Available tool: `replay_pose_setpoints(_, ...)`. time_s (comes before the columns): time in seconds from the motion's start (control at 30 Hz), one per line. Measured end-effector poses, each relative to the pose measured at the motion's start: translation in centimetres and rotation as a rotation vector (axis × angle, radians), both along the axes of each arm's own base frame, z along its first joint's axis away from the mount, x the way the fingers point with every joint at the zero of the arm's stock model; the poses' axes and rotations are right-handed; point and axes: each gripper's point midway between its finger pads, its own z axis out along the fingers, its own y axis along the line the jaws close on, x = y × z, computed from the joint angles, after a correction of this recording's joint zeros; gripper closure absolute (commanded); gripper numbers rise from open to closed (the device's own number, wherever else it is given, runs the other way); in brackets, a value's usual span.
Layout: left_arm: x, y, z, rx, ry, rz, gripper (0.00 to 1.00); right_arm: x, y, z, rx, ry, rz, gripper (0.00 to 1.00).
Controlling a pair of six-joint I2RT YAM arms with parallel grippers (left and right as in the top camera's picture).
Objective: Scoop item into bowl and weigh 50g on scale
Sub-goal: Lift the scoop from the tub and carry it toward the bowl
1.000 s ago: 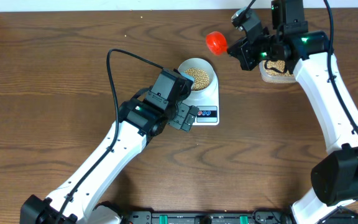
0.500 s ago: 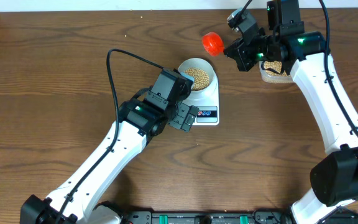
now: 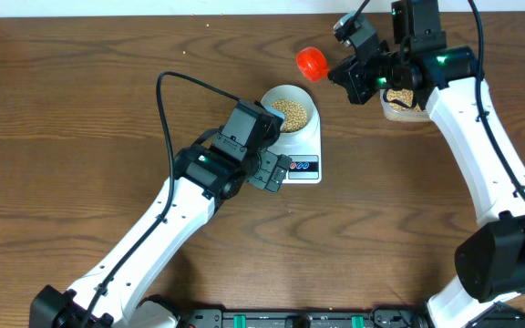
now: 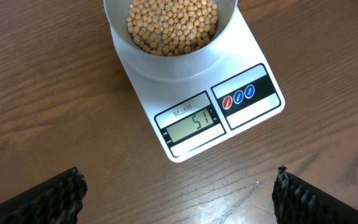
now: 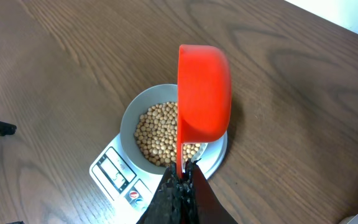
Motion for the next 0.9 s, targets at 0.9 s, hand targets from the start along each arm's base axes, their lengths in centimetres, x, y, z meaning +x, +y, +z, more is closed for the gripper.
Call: replay_pose_setpoints(0.9, 0.0, 0.0, 0.0, 0.0, 0.0, 0.0, 0.02, -0.29, 0.65, 0.0, -0.001, -0.002, 0.018, 0.99)
